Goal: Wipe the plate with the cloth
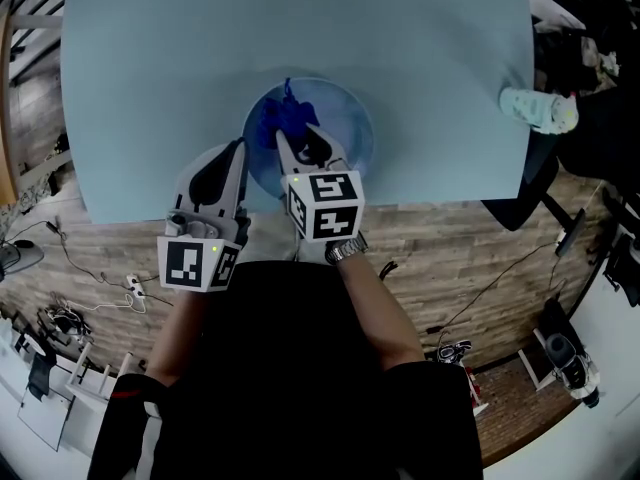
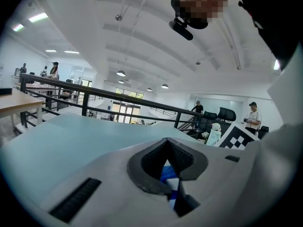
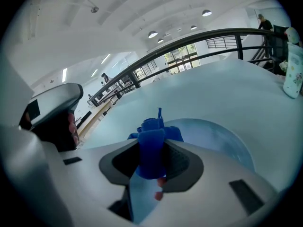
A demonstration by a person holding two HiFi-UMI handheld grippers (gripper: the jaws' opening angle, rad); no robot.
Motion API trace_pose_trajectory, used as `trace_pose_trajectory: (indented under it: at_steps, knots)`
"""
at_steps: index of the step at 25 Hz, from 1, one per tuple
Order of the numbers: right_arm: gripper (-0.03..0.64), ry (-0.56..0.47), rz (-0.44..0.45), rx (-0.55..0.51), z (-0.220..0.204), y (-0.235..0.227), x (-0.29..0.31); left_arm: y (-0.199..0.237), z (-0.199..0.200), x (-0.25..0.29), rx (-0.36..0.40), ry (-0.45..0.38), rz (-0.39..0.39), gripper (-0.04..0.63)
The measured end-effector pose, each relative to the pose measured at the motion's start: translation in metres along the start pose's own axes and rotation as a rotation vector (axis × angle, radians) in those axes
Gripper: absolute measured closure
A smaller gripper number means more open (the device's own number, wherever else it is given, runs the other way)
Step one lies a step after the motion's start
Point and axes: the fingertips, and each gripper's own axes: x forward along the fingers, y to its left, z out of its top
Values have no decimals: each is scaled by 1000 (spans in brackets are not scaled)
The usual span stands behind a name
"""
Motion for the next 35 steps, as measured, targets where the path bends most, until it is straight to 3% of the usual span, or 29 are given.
trace_pose_trajectory:
  at_steps: [20,35]
  knots:
    - [499,115,19,47,-5,-7,40,2,-4,5,-31,26,46,594]
    - [499,114,-6,87,3,-27,36,4,-3,14,-39,24,56,594]
